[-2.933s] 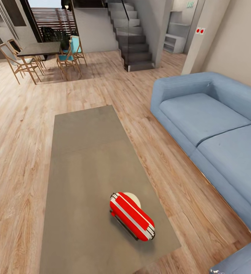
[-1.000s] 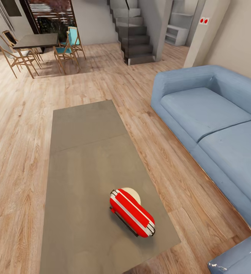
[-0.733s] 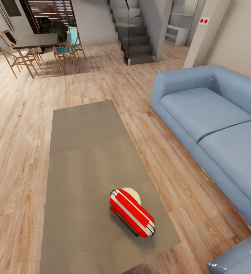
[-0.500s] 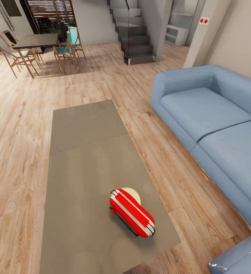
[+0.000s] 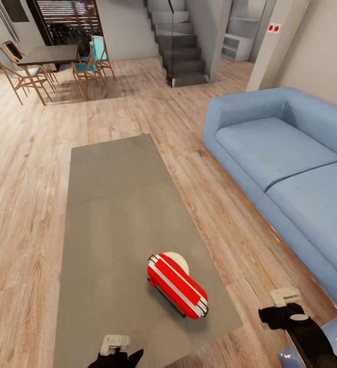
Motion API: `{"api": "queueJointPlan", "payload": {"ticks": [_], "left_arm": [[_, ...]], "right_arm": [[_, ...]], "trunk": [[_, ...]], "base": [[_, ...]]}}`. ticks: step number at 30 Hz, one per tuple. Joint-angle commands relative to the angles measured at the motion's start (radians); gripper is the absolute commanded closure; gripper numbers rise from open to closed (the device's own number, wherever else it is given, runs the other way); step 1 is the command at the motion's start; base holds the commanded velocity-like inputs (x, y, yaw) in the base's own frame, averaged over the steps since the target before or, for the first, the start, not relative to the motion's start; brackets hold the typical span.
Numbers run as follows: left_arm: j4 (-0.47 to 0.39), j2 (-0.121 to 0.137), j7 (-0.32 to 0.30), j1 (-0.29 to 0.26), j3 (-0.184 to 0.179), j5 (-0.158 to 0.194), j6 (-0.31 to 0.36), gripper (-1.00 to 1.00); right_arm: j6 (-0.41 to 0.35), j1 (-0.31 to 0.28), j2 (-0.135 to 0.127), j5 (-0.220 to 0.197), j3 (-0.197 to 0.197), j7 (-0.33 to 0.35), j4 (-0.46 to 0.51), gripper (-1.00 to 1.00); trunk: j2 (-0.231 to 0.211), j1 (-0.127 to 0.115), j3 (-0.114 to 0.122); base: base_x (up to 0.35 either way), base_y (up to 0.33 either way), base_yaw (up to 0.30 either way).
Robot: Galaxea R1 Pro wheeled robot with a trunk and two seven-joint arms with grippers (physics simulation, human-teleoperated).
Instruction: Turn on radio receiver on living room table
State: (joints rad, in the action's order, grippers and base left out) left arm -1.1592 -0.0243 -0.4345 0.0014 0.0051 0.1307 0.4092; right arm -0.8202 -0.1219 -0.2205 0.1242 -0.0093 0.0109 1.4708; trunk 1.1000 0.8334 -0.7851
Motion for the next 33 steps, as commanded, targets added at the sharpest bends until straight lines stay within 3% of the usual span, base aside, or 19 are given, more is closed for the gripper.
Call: {"api": "queueJointPlan", "payload": {"ticks": [1,4,7,10,15,19,20,21,22,26,33], "left_arm": [[-0.02,0.0,-0.03,0.0,0.0,0.021,0.002,-1.0],[-0.063,0.002,-0.125,0.0,0.0,0.08,0.029,-1.0],[-0.07,0.003,-0.141,0.0,0.0,0.088,0.045,-1.0],[-0.072,0.003,-0.147,0.0,0.0,0.092,0.052,-1.0],[-0.072,0.003,-0.148,0.0,0.0,0.091,0.053,-1.0],[-0.071,0.003,-0.148,0.0,0.0,0.09,0.054,-1.0],[-0.071,0.003,-0.148,0.0,0.0,0.09,0.055,-1.0],[-0.071,0.003,-0.148,0.0,0.0,0.09,0.055,-1.0],[-0.07,0.003,-0.148,0.0,0.0,0.089,0.056,-1.0],[-0.068,0.002,-0.146,0.0,0.0,0.088,0.054,-1.0],[-0.056,0.003,-0.142,0.0,0.001,0.086,0.054,-1.0]], "right_arm": [[-0.02,-0.027,0.0,0.005,0.002,0.003,0.005,-1.0],[-0.068,-0.106,0.001,0.014,0.005,0.029,0.013,-1.0],[-0.086,-0.15,0.002,0.015,0.013,0.049,0.017,-1.0],[-0.139,-0.227,0.004,0.015,0.058,0.071,0.02,-1.0],[-0.192,-0.292,0.014,0.016,0.103,0.096,0.023,-1.0],[-0.227,-0.344,0.055,0.017,0.141,0.135,0.041,-1.0],[-0.227,-0.356,0.086,0.018,0.155,0.156,0.059,-1.0],[-0.227,-0.358,0.094,0.019,0.158,0.159,0.063,-1.0],[-0.227,-0.363,0.134,0.021,0.179,0.169,0.082,-1.0],[-0.227,-0.364,0.148,0.021,0.206,0.172,0.088,-1.0],[-0.227,-0.373,0.159,0.011,0.218,0.185,0.077,-1.0]], "trunk": [[0.0,0.0,0.0],[0.0,0.0,0.0],[0.0,0.0,0.0],[0.0,0.0,0.0],[0.0,0.0,0.0],[0.0,0.0,0.0],[0.0,0.0,0.0],[0.0,0.0,0.0],[0.0,0.0,0.0],[0.0,0.0,0.0],[0.0,0.0,0.0]], "base": [[0.0,0.0,0.0],[0.0,0.0,0.0],[0.0,0.0,0.0],[0.0,0.0,0.0],[0.0,0.0,0.0],[0.0,0.0,0.0],[0.0,0.0,0.0],[0.0,0.0,0.0],[0.0,0.0,0.0],[0.0,0.0,0.0],[0.0,0.0,0.0]]}}
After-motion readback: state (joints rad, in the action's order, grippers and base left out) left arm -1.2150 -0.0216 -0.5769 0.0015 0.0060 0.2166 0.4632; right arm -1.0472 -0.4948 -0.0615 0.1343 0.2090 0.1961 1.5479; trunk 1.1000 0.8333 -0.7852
